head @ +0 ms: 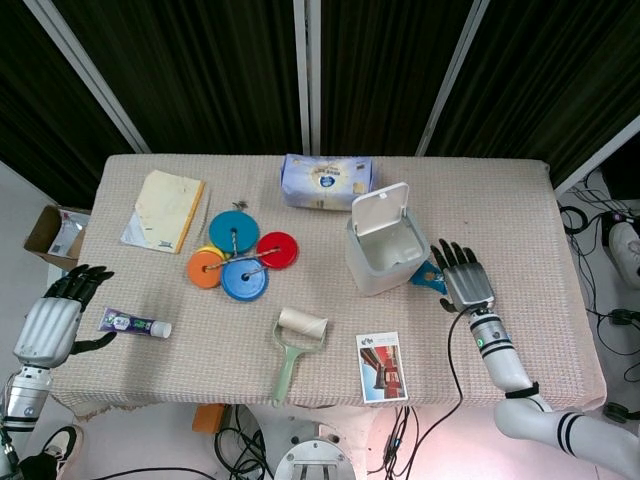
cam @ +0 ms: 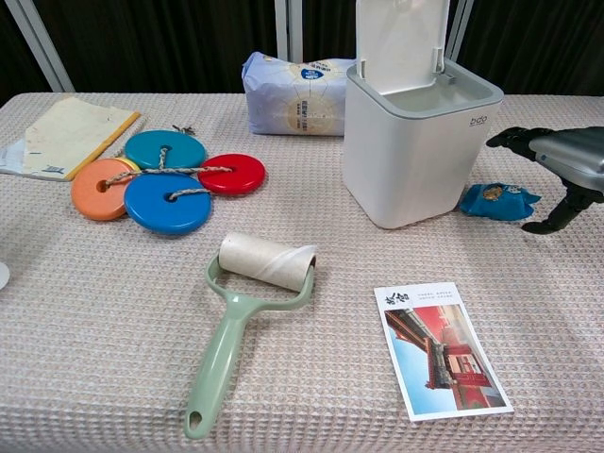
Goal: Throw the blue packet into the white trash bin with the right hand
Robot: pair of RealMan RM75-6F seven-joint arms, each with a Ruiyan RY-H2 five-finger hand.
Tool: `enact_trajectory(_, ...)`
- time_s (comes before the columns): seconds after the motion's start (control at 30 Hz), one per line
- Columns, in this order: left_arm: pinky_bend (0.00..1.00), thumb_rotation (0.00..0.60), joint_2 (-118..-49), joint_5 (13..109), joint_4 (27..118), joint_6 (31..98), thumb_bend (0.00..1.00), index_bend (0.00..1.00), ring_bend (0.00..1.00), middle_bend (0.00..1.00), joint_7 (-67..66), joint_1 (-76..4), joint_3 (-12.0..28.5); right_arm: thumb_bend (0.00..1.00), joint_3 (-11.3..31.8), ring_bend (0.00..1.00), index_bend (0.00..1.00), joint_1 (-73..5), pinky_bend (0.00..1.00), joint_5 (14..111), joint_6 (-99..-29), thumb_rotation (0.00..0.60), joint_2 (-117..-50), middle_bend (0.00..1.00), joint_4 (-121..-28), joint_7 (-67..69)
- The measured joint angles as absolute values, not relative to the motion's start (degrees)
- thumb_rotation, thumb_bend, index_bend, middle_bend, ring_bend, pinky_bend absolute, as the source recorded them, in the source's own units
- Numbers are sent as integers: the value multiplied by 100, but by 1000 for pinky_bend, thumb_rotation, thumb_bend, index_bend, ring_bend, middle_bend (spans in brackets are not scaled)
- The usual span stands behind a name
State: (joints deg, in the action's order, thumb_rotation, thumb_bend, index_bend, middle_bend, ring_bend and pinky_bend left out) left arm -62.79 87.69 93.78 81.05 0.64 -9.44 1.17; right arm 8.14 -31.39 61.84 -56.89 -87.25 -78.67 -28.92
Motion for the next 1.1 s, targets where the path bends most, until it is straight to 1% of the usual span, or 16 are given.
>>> enact_trajectory(0.07, 226, 600, -6278, 8748, 9367, 8094, 26, 181, 85, 138, 90, -948, 126, 169, 832, 4, 20, -3178, 280, 6125, -5667, 600, -8790, 59, -7801, -2959)
enact_trajectory(0.13, 226, 600, -6277, 8753, 9348, 8086, 25, 181, 85, 138, 125, -956, 129, 180, 857, 16, 60, -3213, 337, 6064, -5654, 600, -8875, 82, -7698, -2976)
enact_trajectory(0.2, 226, 600, -6280, 8761, 9330, 8067, 25, 181, 85, 138, 141, -965, 125, 185, 884, 33, 94, -3267, 361, 5934, -5566, 600, -8968, 104, -7560, -2990)
enact_trajectory(0.27, 226, 600, -6283, 8752, 9316, 8049, 25, 181, 85, 138, 157, -971, 123, 189, 897, 74, 150, -3336, 393, 5805, -5442, 600, -9062, 137, -7444, -3031)
enact_trajectory(0.37, 226, 600, -6283, 8717, 9302, 8040, 26, 181, 85, 137, 171, -973, 134, 197, 886, 117, 236, -3409, 419, 5724, -5365, 600, -9188, 155, -7284, -3104)
enact_trajectory(0.43, 225, 600, -6280, 8704, 9295, 8031, 25, 181, 85, 137, 188, -976, 140, 212, 871, 158, 272, -3434, 444, 5727, -5364, 600, -9248, 183, -7205, -3113)
enact_trajectory(0.5, 226, 600, -6280, 8706, 9294, 8030, 25, 181, 85, 138, 190, -978, 141, 235, 856, 224, 318, -3451, 465, 5775, -5393, 600, -9299, 251, -7124, -3099)
enact_trajectory(0.57, 226, 600, -6282, 8712, 9295, 8028, 25, 181, 85, 138, 185, -980, 137, 259, 836, 302, 443, -3463, 478, 5827, -5411, 600, -9325, 329, -7075, -3066)
enact_trajectory(0.63, 225, 600, -6287, 8713, 9295, 8015, 25, 181, 85, 138, 180, -984, 133, 273, 812, 360, 545, -3473, 512, 5839, -5386, 600, -9318, 377, -7068, -3059)
enact_trajectory(0.73, 226, 600, -6295, 8706, 9290, 7987, 26, 181, 85, 137, 173, -994, 127, 304, 784, 427, 625, -3477, 589, 5924, -5411, 600, -9309, 438, -7057, -3034)
enact_trajectory(0.9, 226, 600, -6295, 8711, 9296, 8002, 25, 181, 85, 137, 163, -992, 127, 355, 746, 469, 687, -3430, 639, 6170, -5668, 600, -9285, 501, -7047, -2938)
enact_trajectory(1.1, 226, 600, -6290, 8724, 9315, 8027, 26, 181, 85, 138, 146, -983, 122, 379, 734, 490, 723, -3305, 680, 6333, -5981, 600, -9113, 525, -7214, -2894)
